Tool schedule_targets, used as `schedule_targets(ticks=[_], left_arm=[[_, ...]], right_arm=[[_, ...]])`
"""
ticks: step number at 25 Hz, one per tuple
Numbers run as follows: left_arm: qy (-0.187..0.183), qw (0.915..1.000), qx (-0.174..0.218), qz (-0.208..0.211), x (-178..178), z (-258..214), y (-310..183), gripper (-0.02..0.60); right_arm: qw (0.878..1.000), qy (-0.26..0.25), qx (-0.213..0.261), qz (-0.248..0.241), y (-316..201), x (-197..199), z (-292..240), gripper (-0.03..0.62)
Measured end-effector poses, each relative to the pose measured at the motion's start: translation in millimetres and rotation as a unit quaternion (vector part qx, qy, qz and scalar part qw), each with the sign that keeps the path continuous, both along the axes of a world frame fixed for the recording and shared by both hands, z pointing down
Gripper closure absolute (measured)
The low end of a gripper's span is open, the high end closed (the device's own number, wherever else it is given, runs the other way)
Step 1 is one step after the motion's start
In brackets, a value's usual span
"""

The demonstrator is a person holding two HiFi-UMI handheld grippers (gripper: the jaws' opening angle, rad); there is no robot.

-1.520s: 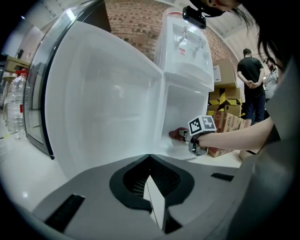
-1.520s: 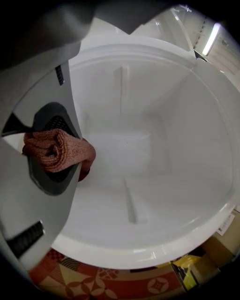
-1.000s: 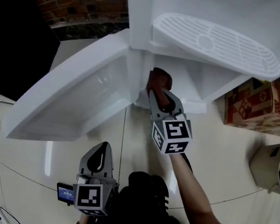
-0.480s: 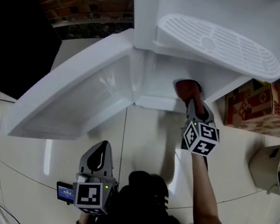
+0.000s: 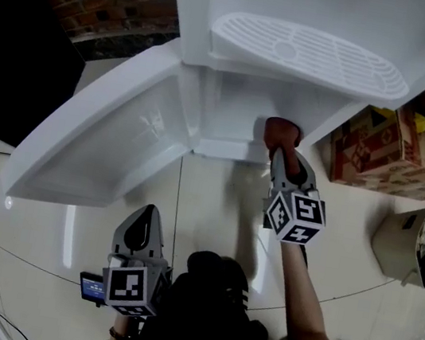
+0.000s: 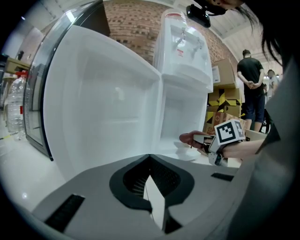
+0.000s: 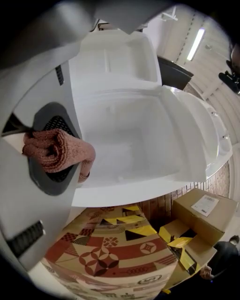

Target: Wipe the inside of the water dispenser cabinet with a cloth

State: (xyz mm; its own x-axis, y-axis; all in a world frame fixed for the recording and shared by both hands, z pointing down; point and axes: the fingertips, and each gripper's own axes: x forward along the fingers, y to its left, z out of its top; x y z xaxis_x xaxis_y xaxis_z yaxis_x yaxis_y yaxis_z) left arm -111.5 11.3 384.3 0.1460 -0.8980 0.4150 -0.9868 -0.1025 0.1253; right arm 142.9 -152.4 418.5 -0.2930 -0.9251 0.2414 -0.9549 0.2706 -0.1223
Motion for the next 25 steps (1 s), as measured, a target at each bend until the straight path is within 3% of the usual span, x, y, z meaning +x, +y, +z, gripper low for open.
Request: schedule_targets(ticks=[4, 10, 15, 20, 25], left_arm=[[-0.021, 0.9994, 0.022, 0.017, 0.3, -3.8, -14.8, 0.577], [-0.018, 0.9984, 0.050, 0.018, 15.8, -20.5, -35.9, 0.577], [-0.016, 0.9981, 0.052, 0.030, 36.2, -18.5, -32.7, 0.577], [-0.027, 0.9966, 0.053, 0.057, 57.7, -17.3, -21.6, 0.577], [-0.029, 0.9967, 0.041, 0.063, 57.3, -6.2, -12.0, 0.577]], right_arm=[[0.998, -0.029, 0.025, -0.044, 23.4, -37.5, -31.8, 0.520], [0.993, -0.068, 0.032, -0.095, 71.1, -73.4, -54.5, 0.522], [0.992, -0.072, 0.002, -0.105, 104.4, -74.9, -48.1, 0.523], [0.993, -0.064, 0.001, -0.100, 116.8, -63.5, -44.6, 0.523], [0.993, -0.061, -0.001, -0.098, 120.3, -63.6, -42.3, 0.523]])
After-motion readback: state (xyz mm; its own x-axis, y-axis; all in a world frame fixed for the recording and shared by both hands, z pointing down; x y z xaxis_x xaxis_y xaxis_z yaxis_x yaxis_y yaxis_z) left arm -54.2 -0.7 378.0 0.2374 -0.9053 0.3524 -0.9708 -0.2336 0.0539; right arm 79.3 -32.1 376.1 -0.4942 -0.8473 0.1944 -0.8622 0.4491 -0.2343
